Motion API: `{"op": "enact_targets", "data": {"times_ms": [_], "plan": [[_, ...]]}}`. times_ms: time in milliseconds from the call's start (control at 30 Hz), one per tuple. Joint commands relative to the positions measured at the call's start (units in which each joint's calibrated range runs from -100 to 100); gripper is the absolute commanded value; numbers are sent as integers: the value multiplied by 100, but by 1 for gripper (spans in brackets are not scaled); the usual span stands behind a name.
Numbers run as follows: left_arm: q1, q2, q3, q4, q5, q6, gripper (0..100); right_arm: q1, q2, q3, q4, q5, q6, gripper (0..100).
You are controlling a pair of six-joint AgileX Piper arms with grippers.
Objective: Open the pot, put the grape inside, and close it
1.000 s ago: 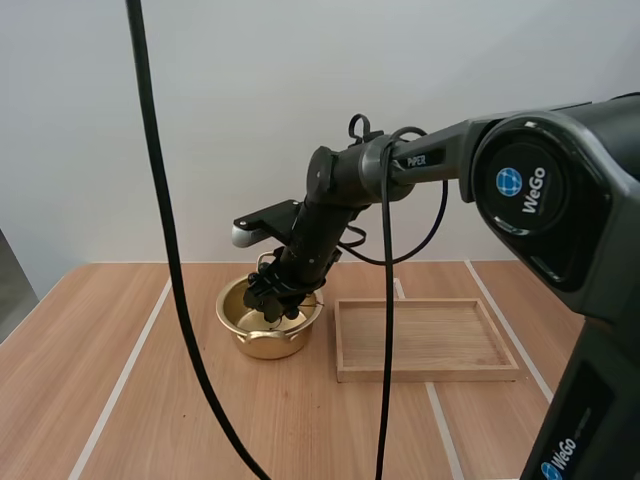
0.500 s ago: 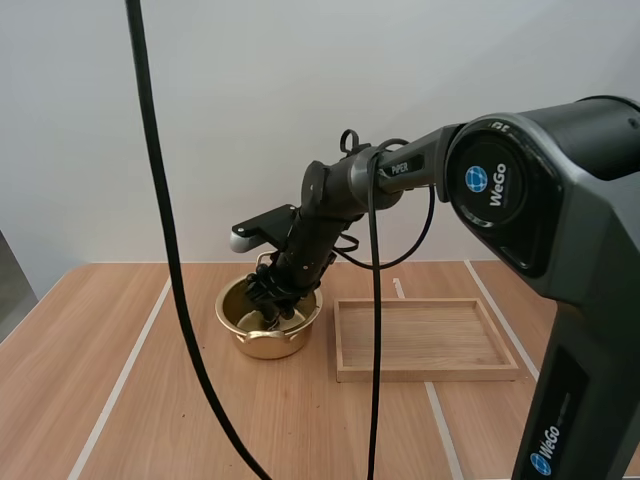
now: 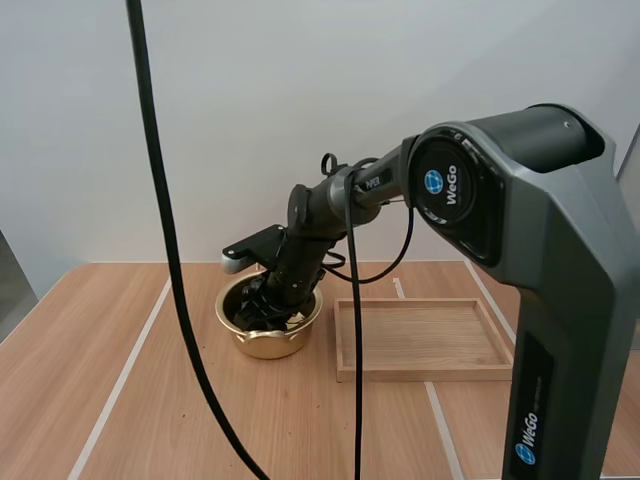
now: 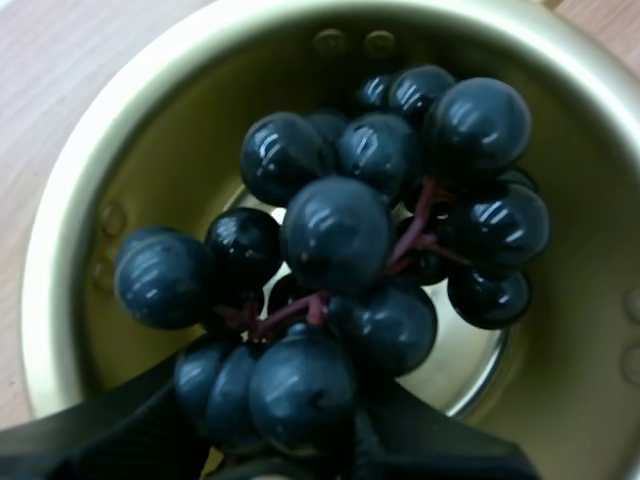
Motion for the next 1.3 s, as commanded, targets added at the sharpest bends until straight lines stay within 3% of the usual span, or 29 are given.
{"op": "enact_targets", "data": {"times_ms": [0,967,1033,1133,1167,1267], "plan": [[-19,24,-47,31,-116,-63,0,2,22,-51,-94,-187,-56,0],[-19,24,-47,67,2,-63,0,-7,193,-51,-480,-559,195,3],[-19,24,-47,67,2,-63,0,-7,193,-51,-480,-579,195,28],[-19,24,-47,67,2,-63,0,-7,193,-51,-480,-653,195,88],[-19,24,-47,67,2,-63,0,-7,193,-51,-480,-693,207,100],[-19,24,-47,67,2,-63,0,-7,193,-51,-480,-729,298,100]]}}
